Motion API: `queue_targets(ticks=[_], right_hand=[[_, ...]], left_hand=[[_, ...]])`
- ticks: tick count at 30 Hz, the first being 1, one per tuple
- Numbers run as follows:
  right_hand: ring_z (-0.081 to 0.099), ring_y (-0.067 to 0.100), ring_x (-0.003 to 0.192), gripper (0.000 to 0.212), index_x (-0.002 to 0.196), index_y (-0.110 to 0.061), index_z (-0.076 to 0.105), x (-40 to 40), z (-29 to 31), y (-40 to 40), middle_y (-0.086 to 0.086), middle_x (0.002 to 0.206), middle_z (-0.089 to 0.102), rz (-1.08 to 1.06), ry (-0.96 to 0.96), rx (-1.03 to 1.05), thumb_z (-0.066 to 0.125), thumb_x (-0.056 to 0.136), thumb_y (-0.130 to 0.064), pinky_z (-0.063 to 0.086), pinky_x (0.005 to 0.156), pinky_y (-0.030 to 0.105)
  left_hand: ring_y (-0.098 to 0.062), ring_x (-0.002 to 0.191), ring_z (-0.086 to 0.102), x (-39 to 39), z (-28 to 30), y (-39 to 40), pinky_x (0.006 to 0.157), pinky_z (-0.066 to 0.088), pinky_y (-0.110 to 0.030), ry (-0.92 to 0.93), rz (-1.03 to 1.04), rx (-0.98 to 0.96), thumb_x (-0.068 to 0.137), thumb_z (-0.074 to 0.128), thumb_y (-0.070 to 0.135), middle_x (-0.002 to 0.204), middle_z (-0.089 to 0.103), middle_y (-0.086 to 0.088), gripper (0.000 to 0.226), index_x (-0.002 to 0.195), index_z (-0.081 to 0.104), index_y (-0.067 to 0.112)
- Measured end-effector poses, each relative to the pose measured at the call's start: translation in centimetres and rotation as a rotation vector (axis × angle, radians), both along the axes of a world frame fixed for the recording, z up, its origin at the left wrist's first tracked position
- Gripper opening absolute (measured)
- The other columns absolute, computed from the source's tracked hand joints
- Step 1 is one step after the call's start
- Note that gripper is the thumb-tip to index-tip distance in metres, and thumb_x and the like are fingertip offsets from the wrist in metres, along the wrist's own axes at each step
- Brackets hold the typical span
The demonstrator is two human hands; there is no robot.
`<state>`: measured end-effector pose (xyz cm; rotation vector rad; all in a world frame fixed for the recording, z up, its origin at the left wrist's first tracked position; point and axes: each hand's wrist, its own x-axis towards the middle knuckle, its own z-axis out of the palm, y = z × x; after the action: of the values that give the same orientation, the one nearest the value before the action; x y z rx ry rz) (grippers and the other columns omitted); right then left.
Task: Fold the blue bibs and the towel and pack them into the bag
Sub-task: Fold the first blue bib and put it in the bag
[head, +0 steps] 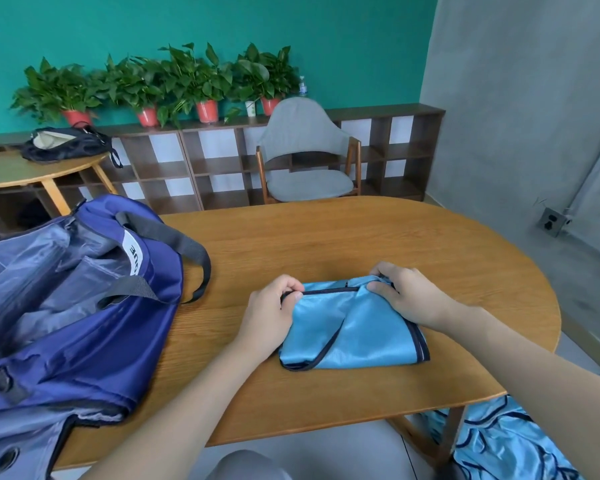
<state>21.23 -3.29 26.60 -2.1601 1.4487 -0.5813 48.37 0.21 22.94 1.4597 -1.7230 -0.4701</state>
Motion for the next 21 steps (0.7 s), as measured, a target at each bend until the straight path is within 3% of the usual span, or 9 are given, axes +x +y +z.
queue_targets(ticks=[4,7,10,13,16,18,21], right_hand=[[0.065,0.011,0.076,0.011,0.103,-0.027,0.059,0.5,0.3,-1.2,-0.003,0.086,0.069,-0.034,0.015,0.027,0.051,0.104,-0.035,0.052,0.061,0.027],[0.065,0.011,0.078,0.014,0.105,-0.025,0.06,1.2,0.5,-2.1,-0.002,0.088,0.069,-0.045,0.06,0.05,0.051,0.104,-0.036,0.05,0.06,0.024],[0.065,0.011,0.083,0.014,0.103,-0.027,0.063,1.4,0.6,-2.4,-0.004,0.09,0.069,-0.057,0.051,0.064,0.055,0.102,-0.038,0.054,0.065,0.026],[0.064,0.013,0.089,0.018,0.107,-0.029,0.063,1.3,0.3,-2.4,-0.008,0.096,0.067,-0.158,0.079,-0.079,0.059,0.099,-0.044,0.057,0.077,0.038],[0.056,0.012,0.103,0.027,0.117,-0.026,0.062,1.1,0.5,-1.4,-0.013,0.108,0.059,-0.228,0.101,-0.308,0.059,0.098,-0.045,0.053,0.084,0.036],[0.058,0.015,0.099,0.023,0.113,-0.023,0.065,1.3,0.9,0.3,-0.01,0.102,0.061,-0.207,0.118,-0.46,0.059,0.099,-0.04,0.054,0.075,0.036],[0.064,0.024,0.065,0.014,0.091,-0.024,0.066,2.3,1.4,4.2,-0.007,0.074,0.062,-0.19,0.299,-0.65,0.066,0.094,-0.037,0.049,0.048,0.033]], left_hand=[[-0.003,0.085,0.063,0.2,-0.2,-1.2,0.075,0.047,-0.022,-0.098,0.03,-0.032,0.102,0.057,0.019,0.094,0.071,0.014,0.011,0.105,0.066,0.025],[-0.005,0.102,0.062,0.3,-0.7,-2.3,0.089,0.046,-0.022,-0.086,0.02,-0.035,0.102,0.058,0.02,0.108,0.07,0.01,0.016,0.115,0.067,0.022],[-0.009,0.116,0.053,0.5,-1.2,-3.1,0.103,0.042,-0.035,-0.151,-0.014,-0.021,0.099,0.062,0.033,0.119,0.062,0.012,0.022,0.121,0.066,0.031],[-0.01,0.123,0.049,0.5,-1.3,-3.6,0.109,0.035,-0.04,-0.227,-0.056,0.028,0.097,0.063,0.039,0.127,0.061,0.016,0.024,0.121,0.068,0.038],[-0.012,0.113,0.053,0.5,-1.3,-3.6,0.106,0.039,-0.043,-0.203,-0.038,0.012,0.097,0.066,0.035,0.118,0.066,0.015,0.019,0.114,0.074,0.037],[-0.012,0.108,0.054,0.4,-1.2,-3.2,0.101,0.042,-0.042,-0.189,-0.006,-0.004,0.095,0.067,0.034,0.109,0.067,0.014,0.016,0.109,0.076,0.034],[-0.013,0.099,0.057,0.2,-1.2,-2.7,0.091,0.047,-0.038,-0.204,0.055,-0.058,0.093,0.069,0.034,0.095,0.066,0.013,0.011,0.099,0.077,0.031]])
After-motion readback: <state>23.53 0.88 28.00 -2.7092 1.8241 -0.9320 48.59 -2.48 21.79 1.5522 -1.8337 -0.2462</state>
